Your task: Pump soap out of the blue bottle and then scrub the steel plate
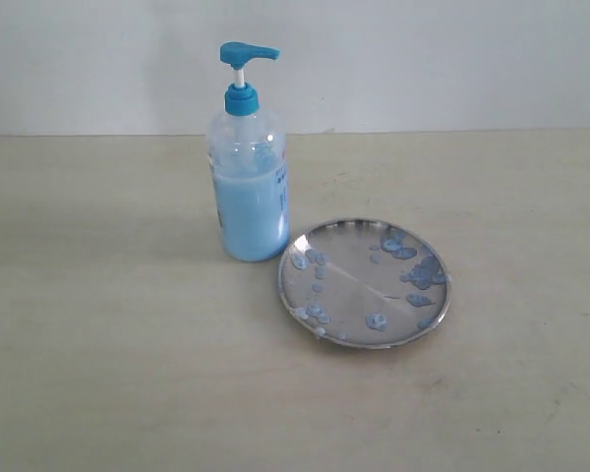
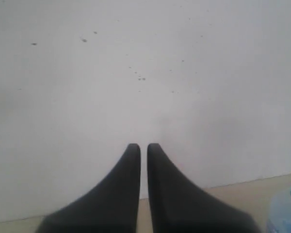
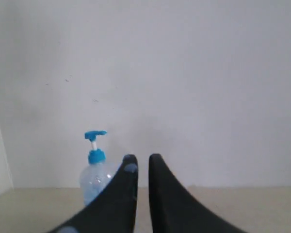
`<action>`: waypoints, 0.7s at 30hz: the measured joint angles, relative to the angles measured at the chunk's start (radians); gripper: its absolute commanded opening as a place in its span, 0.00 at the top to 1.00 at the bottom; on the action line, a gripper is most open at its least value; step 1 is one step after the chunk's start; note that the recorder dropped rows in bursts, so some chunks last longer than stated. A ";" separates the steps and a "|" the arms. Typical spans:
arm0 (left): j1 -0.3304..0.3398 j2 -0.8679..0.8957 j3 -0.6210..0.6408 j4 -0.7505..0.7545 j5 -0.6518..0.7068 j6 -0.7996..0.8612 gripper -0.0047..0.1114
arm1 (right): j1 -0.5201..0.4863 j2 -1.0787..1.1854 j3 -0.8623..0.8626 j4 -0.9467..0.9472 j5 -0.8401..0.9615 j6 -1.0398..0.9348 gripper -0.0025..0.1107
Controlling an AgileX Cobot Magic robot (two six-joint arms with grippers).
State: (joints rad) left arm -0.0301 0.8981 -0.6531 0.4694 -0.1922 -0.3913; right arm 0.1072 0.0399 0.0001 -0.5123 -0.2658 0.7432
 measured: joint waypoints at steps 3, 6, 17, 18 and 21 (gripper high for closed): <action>0.054 -0.183 0.077 -0.018 0.042 -0.002 0.92 | 0.006 -0.030 0.001 -0.050 0.158 0.067 0.98; 0.082 -0.325 0.085 -0.021 0.209 0.018 0.92 | 0.018 -0.033 0.001 -0.075 0.156 0.070 0.98; 0.005 -0.404 0.315 -0.239 0.461 -0.027 0.92 | 0.021 -0.035 0.001 -0.044 0.512 0.122 0.98; -0.022 -0.411 0.350 -0.254 0.426 -0.034 0.92 | 0.021 -0.035 0.001 -0.042 0.524 0.129 0.98; -0.072 -0.427 0.430 -0.257 0.293 -0.034 0.92 | 0.021 -0.035 0.001 -0.038 0.538 0.131 0.98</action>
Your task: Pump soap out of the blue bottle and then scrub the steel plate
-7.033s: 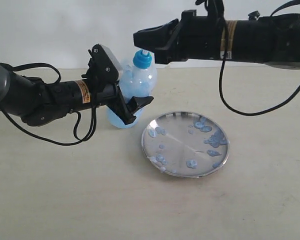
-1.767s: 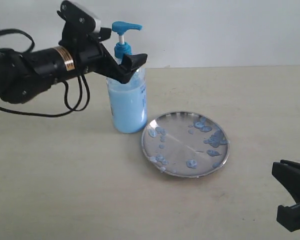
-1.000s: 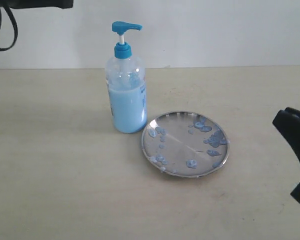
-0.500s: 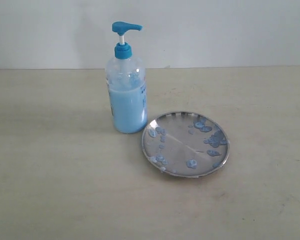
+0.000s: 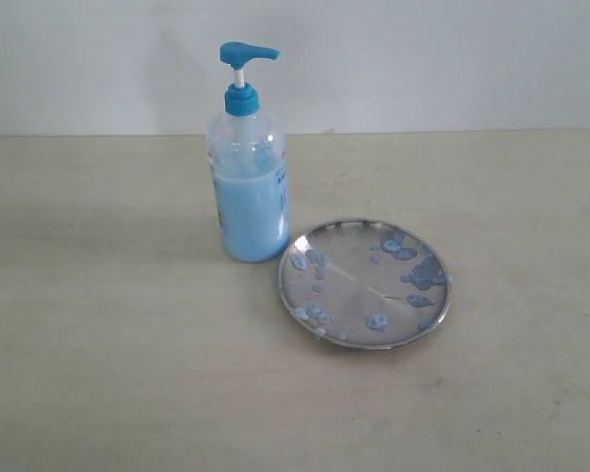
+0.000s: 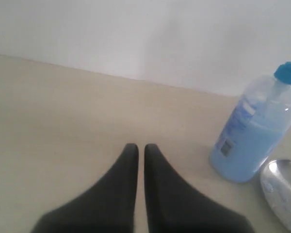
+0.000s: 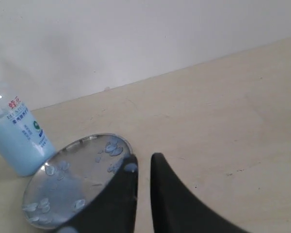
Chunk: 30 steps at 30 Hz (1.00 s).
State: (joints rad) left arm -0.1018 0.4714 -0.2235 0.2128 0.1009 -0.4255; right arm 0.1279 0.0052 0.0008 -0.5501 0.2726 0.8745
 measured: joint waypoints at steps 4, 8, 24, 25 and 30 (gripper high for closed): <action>-0.008 -0.001 0.061 0.003 -0.186 -0.002 0.92 | 0.000 0.000 0.000 0.038 0.014 0.017 0.98; -0.037 -0.005 0.084 0.003 -0.262 -0.004 0.92 | 0.000 0.000 0.000 0.157 0.043 0.050 0.98; -0.120 -0.037 0.165 0.003 -0.188 -0.004 0.92 | 0.000 0.000 0.000 0.196 0.052 0.052 0.98; -0.120 -0.037 0.165 0.007 -0.184 -0.004 0.92 | 0.000 0.000 0.000 0.186 0.052 0.035 0.98; -0.120 -0.037 0.165 0.006 -0.180 -0.004 0.92 | 0.000 0.000 0.000 0.098 0.054 -0.081 0.98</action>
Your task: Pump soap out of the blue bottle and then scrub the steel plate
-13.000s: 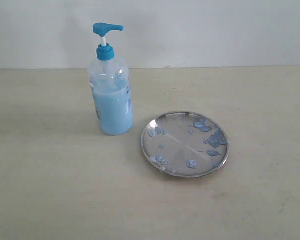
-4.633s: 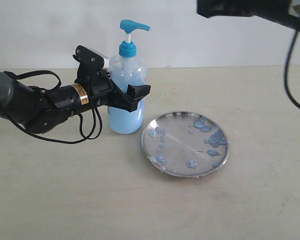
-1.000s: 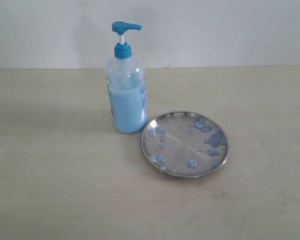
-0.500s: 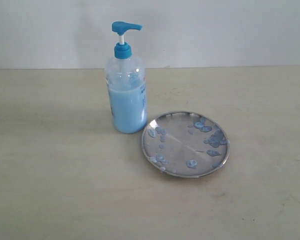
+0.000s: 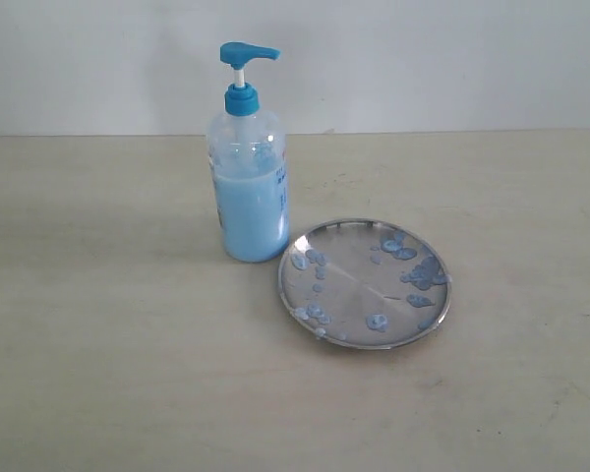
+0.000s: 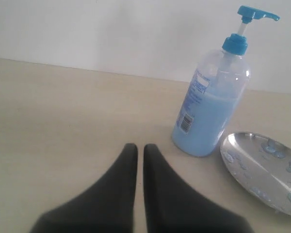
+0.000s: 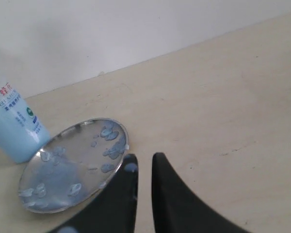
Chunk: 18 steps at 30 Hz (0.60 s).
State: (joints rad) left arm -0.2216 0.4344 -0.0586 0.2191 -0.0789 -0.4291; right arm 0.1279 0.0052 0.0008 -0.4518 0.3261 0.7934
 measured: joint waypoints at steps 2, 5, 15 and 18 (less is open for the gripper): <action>0.000 0.000 0.000 0.000 0.000 0.000 0.92 | 0.000 0.000 0.000 -0.011 0.002 -0.014 0.98; 0.000 0.000 0.000 0.000 0.000 0.000 0.92 | 0.000 0.000 0.000 -0.014 0.002 -0.024 0.98; 0.121 -0.201 0.002 0.005 0.061 0.000 0.92 | 0.000 0.000 0.000 -0.015 0.004 -0.027 0.98; 0.224 -0.324 0.002 0.007 0.181 0.010 0.92 | 0.000 0.000 0.000 -0.015 0.004 -0.027 0.98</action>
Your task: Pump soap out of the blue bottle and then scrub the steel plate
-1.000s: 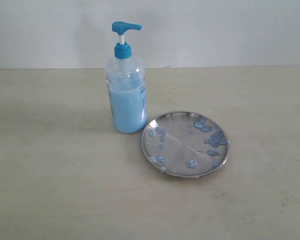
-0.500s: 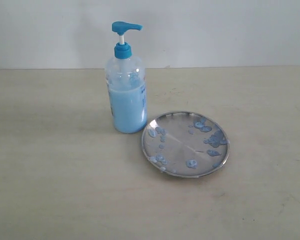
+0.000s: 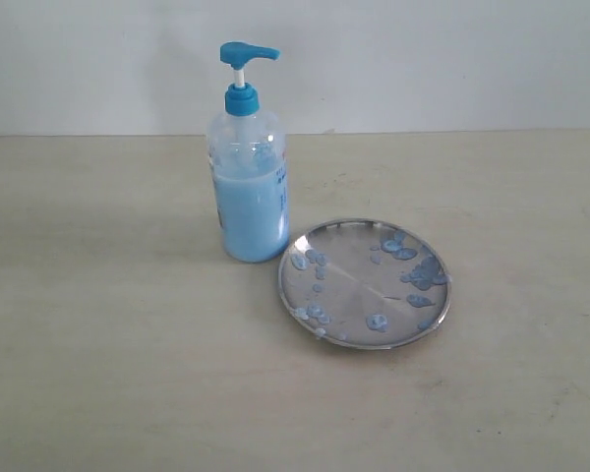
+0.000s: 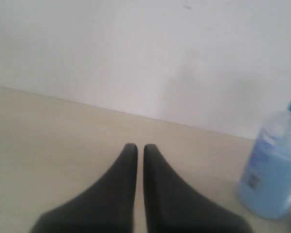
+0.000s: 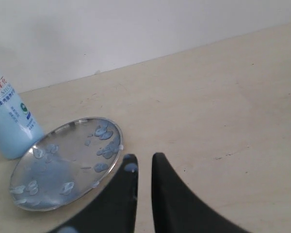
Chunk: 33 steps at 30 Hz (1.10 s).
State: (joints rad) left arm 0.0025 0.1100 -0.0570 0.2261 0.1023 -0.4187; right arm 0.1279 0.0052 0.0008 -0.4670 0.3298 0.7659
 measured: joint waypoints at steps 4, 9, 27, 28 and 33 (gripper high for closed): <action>0.106 -0.099 0.000 0.036 0.214 0.102 0.92 | 0.000 0.000 0.000 0.000 0.000 0.000 0.98; 0.138 -0.108 0.039 0.030 0.325 0.292 0.92 | 0.000 0.000 0.000 0.000 0.000 0.000 0.98; 0.128 -0.108 0.058 -0.312 0.260 0.325 0.92 | 0.000 0.000 0.000 0.000 0.000 0.000 0.98; 0.128 -0.108 0.058 -0.312 0.278 0.318 0.92 | 0.000 0.000 0.000 0.000 0.000 0.000 0.98; 0.128 -0.108 0.058 -0.312 0.306 0.308 0.92 | 0.000 0.000 0.000 0.000 0.000 0.000 0.98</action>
State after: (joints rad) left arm 0.1310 0.0025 0.0009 -0.0857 0.4087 -0.1111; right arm 0.1279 0.0048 0.0008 -0.4670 0.3296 0.7659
